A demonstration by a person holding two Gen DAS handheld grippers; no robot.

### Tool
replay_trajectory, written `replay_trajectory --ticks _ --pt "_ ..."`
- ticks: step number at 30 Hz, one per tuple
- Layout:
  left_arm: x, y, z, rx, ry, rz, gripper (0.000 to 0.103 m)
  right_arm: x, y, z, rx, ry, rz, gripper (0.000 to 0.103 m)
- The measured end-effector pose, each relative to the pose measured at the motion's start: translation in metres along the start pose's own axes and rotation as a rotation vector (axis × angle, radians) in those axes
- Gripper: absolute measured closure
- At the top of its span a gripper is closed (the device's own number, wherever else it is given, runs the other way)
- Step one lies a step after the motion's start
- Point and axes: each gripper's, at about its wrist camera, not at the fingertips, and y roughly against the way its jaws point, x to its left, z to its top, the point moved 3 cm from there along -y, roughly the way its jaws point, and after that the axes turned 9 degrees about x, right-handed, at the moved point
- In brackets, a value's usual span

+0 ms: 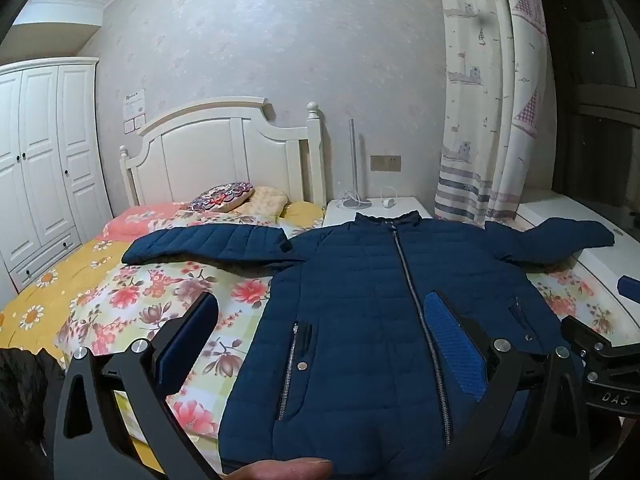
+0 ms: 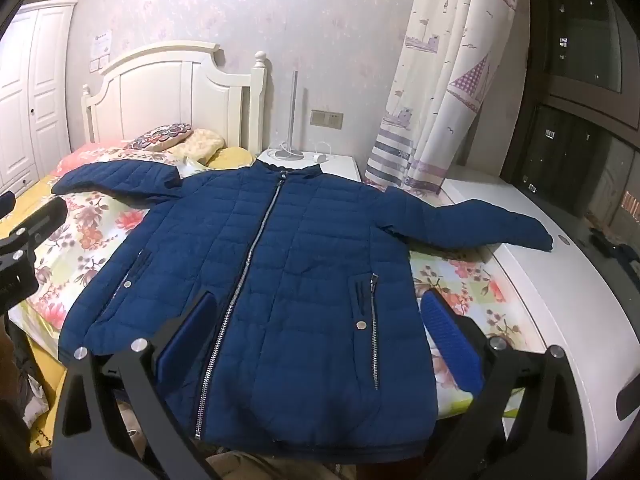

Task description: Fold large clothes

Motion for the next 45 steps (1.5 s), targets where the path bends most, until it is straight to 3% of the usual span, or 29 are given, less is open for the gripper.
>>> replay_trajectory --ticks 45 --pt "-0.0006 0.0024 -0.0015 0.007 -0.019 -0.006 0.004 0.0067 0.0077 -0.0001 -0.021 0.012 0.008 0.002"
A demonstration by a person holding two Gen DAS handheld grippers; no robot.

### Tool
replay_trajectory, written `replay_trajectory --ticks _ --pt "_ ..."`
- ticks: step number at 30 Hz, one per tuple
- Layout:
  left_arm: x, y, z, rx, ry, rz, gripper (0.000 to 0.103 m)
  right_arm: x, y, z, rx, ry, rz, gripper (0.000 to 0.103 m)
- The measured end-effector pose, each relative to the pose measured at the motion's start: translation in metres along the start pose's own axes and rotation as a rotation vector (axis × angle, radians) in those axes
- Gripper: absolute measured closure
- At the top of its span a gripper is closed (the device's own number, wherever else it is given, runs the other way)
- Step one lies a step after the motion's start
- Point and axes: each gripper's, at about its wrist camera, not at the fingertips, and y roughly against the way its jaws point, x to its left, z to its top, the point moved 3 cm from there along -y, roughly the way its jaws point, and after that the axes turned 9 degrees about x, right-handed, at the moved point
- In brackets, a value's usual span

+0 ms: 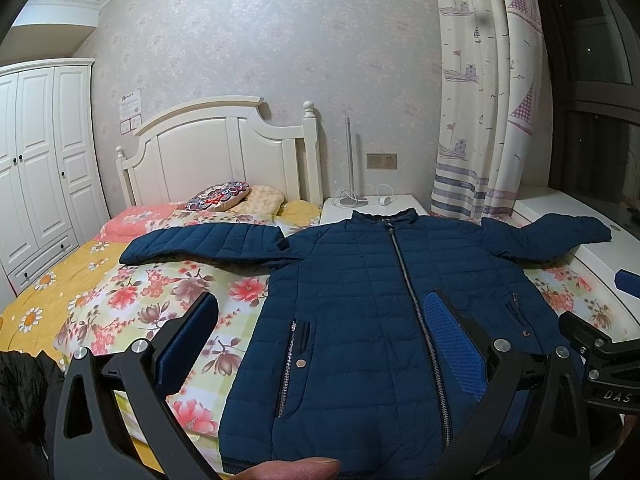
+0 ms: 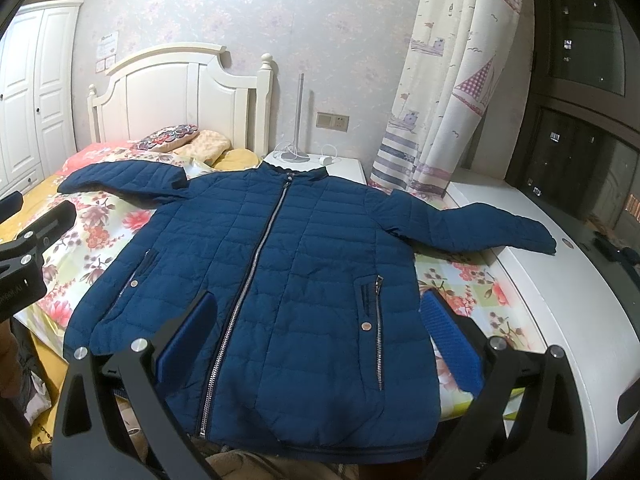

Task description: Fold large clothes

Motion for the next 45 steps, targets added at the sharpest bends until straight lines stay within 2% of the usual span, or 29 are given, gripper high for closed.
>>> replay_trajectory --ticks 45 --pt "0.0019 -0.0014 -0.0046 0.001 -0.003 0.000 0.004 0.0071 -0.0025 -0.0045 0.004 0.001 0.002 0.002"
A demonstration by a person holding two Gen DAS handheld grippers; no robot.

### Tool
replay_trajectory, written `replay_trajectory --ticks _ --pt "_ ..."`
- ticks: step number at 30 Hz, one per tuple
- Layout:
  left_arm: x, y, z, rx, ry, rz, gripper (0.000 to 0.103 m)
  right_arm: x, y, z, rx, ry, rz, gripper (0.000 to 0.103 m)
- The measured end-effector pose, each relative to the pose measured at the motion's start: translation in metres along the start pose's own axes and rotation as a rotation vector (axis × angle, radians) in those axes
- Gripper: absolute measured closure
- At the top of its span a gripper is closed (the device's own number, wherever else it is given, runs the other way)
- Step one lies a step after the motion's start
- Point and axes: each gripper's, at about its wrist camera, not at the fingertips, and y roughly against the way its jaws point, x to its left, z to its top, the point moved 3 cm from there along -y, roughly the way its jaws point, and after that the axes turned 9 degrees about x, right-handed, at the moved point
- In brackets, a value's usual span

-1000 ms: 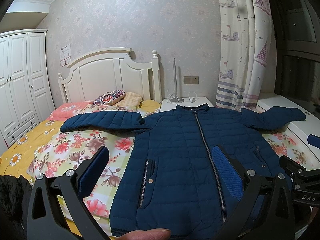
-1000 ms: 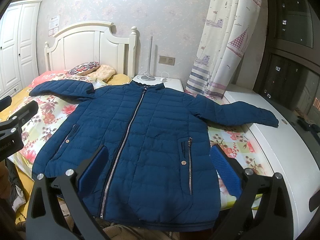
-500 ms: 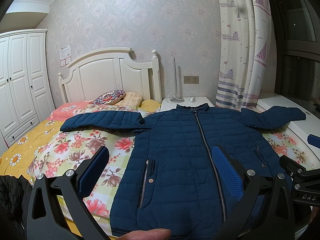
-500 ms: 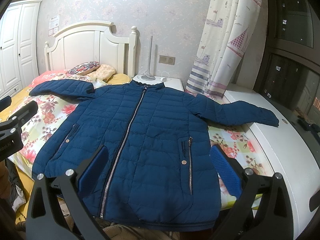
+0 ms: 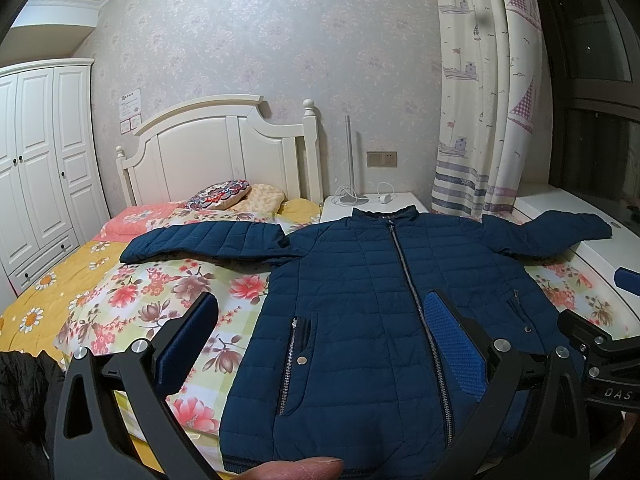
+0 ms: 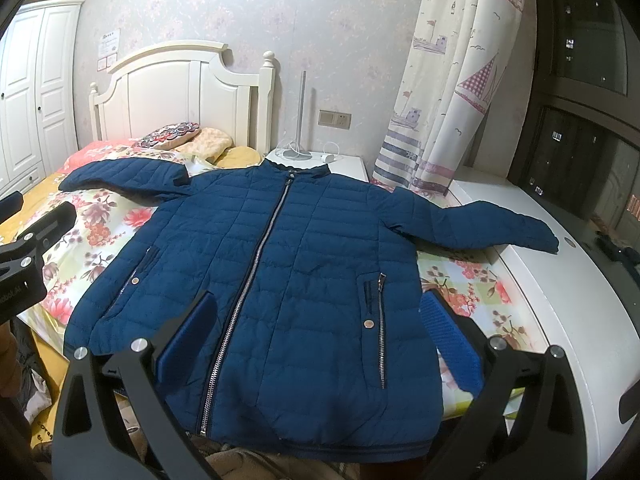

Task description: Fold large clothes

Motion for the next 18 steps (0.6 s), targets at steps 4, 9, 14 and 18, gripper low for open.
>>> replay_trajectory --ticks 4,9,14,18 --pt "0.000 0.000 0.000 0.000 0.000 -0.001 0.004 0.000 0.000 0.000 0.001 0.002 0.000 0.002" --pt "0.002 0.000 -0.003 0.002 -0.002 -0.001 0.004 0.000 0.000 0.000 0.001 0.000 0.000 0.002" --pt "0.002 -0.001 -0.004 0.004 -0.002 -0.003 0.004 0.000 -0.001 -0.001 0.000 0.007 -0.001 0.002" --pt "0.001 -0.027 -0.009 0.054 -0.014 -0.040 0.004 -0.017 -0.020 -0.010 0.025 0.004 -0.016 0.002"
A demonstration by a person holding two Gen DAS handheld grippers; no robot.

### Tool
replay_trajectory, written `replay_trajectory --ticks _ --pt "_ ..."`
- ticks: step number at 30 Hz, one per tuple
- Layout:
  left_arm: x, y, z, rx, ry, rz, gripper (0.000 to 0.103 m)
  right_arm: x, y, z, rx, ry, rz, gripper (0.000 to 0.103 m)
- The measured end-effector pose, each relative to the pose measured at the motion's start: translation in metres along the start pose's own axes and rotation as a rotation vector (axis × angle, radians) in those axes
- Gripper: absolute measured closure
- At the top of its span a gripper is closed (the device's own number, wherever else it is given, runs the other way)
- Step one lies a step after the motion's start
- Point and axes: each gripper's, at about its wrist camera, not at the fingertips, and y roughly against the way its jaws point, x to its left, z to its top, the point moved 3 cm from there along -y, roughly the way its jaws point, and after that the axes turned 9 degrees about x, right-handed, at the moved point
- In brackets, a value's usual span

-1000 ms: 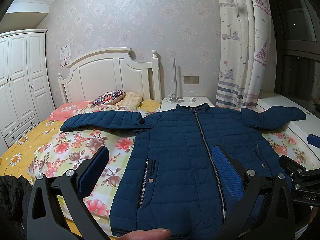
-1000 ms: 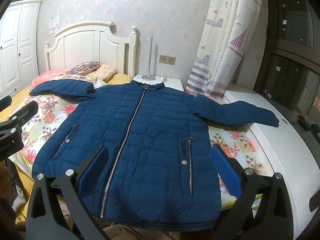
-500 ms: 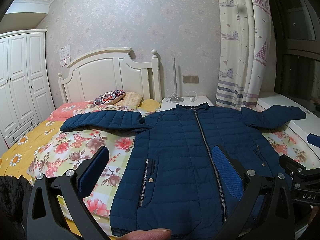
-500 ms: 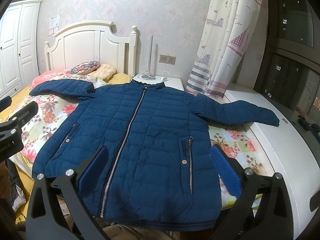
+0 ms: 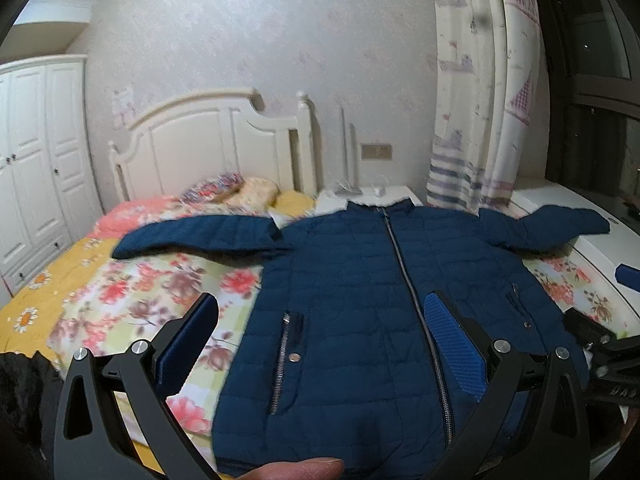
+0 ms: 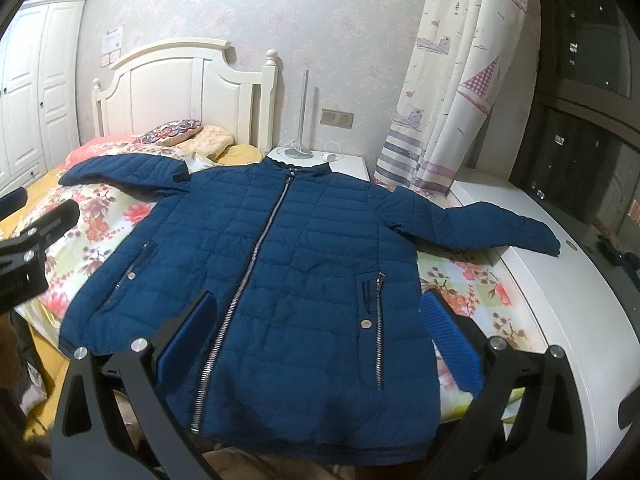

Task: Fold large clothes
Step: 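Grasp the jacket sleeve with the right gripper and lift it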

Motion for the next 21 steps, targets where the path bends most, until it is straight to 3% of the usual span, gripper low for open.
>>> replay_trajectory --ticks 7,11,15,17,21 --pt "0.001 -0.129 0.000 0.290 -0.064 -0.103 0.004 -0.104 -0.076 -0.044 0.143 -0.224 -0.023 0.002" --pt "0.002 -0.198 0.015 0.360 -0.094 -0.037 0.004 -0.156 -0.130 -0.062 0.252 -0.381 0.017 0.002" --pt "-0.006 -0.252 0.034 0.444 -0.082 -0.037 0.004 -0.191 -0.176 -0.043 0.283 -0.497 0.028 0.002" --pt "-0.017 -0.275 0.045 0.456 -0.090 -0.017 0.004 -0.205 -0.196 -0.023 0.273 -0.532 0.021 0.002" --pt "-0.042 -0.308 0.063 0.473 -0.100 -0.051 0.004 -0.234 -0.238 0.014 0.245 -0.601 0.013 0.002"
